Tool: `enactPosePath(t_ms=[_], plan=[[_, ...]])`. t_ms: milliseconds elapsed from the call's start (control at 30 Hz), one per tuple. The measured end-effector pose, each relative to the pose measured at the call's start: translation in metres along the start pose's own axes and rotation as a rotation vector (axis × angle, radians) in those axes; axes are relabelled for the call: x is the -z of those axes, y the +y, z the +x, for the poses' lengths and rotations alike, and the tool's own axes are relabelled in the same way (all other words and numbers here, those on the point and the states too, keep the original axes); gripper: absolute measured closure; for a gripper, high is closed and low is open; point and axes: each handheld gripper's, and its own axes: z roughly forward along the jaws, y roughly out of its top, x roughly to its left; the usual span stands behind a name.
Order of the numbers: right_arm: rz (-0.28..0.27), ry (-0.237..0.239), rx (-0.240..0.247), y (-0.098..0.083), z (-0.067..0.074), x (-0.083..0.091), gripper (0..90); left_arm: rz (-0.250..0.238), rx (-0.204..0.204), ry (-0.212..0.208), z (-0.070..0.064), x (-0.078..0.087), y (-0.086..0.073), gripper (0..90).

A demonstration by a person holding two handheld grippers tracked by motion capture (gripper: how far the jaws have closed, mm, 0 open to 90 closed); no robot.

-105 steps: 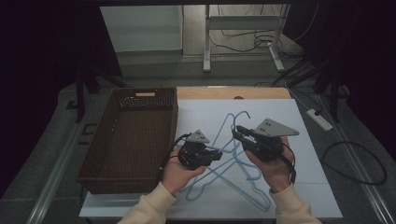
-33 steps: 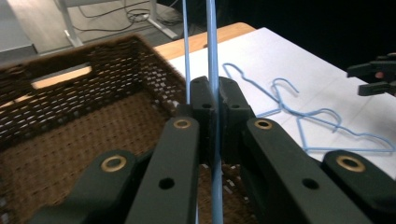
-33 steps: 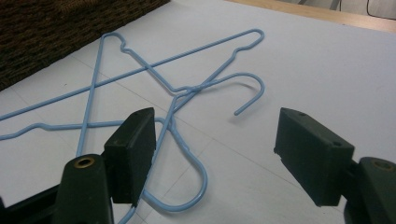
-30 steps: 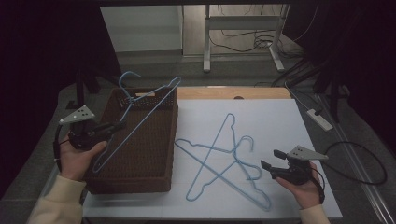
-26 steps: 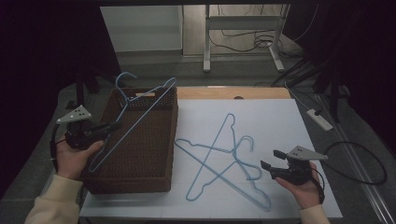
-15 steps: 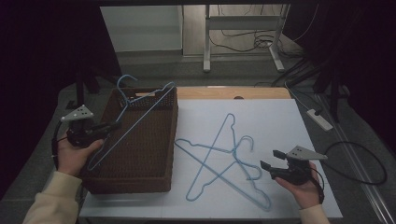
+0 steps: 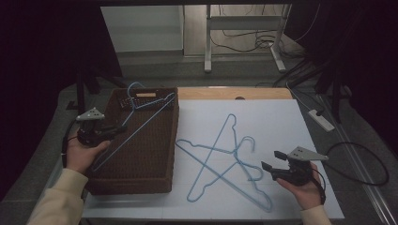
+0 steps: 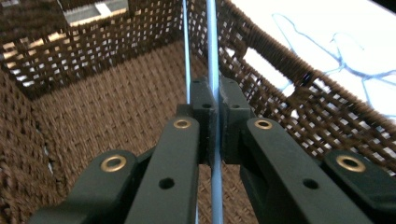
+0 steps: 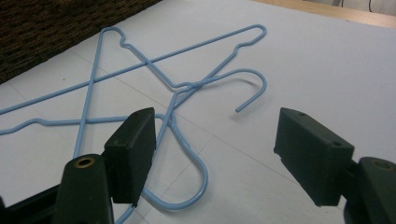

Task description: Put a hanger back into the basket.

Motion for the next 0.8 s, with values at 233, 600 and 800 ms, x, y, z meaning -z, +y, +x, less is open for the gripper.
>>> enactPosePath(t_ms=[233,600,800], plan=[[0.008,0.000,0.001,0.000,0.001,-0.001,30.0,0.075,-0.003,0.011,0.006,-0.020,-0.005,86.4],[0.010,0.002,-0.001,-0.001,0.000,-0.002,29.9,0.193,-0.006,0.116,0.012,-0.042,-0.008,86.1],[0.019,0.002,0.002,-0.001,0.000,-0.003,29.9,0.260,0.005,0.177,0.016,-0.047,-0.010,86.0]])
